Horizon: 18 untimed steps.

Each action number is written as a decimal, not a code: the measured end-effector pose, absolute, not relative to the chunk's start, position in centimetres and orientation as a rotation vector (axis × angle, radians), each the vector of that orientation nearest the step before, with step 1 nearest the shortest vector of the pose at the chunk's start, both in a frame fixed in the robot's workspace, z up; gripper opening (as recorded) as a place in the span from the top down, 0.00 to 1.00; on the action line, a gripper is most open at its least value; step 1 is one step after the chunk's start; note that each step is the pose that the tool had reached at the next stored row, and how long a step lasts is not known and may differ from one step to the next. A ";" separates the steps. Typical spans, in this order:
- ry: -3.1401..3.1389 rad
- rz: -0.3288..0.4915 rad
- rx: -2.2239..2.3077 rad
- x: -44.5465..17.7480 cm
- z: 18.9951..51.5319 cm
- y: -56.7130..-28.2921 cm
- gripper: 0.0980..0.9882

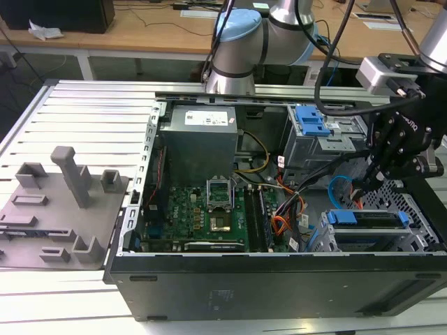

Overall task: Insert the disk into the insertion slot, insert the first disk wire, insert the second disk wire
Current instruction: 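Insert the first disk wire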

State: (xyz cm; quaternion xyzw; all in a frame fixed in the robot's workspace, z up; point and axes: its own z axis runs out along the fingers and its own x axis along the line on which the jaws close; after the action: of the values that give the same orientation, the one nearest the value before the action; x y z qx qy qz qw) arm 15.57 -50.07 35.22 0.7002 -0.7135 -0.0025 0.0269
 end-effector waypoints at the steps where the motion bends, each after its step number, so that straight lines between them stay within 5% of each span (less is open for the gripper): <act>1: -2.204 -0.008 2.163 15.6 35.2 -50.2 0.93; 18: -2.204 -0.008 2.163 15.6 35.2 -52.0 0.93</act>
State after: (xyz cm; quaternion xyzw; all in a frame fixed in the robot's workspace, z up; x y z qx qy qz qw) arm 15.57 -52.04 35.18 0.7002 -0.7135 -0.0025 0.0269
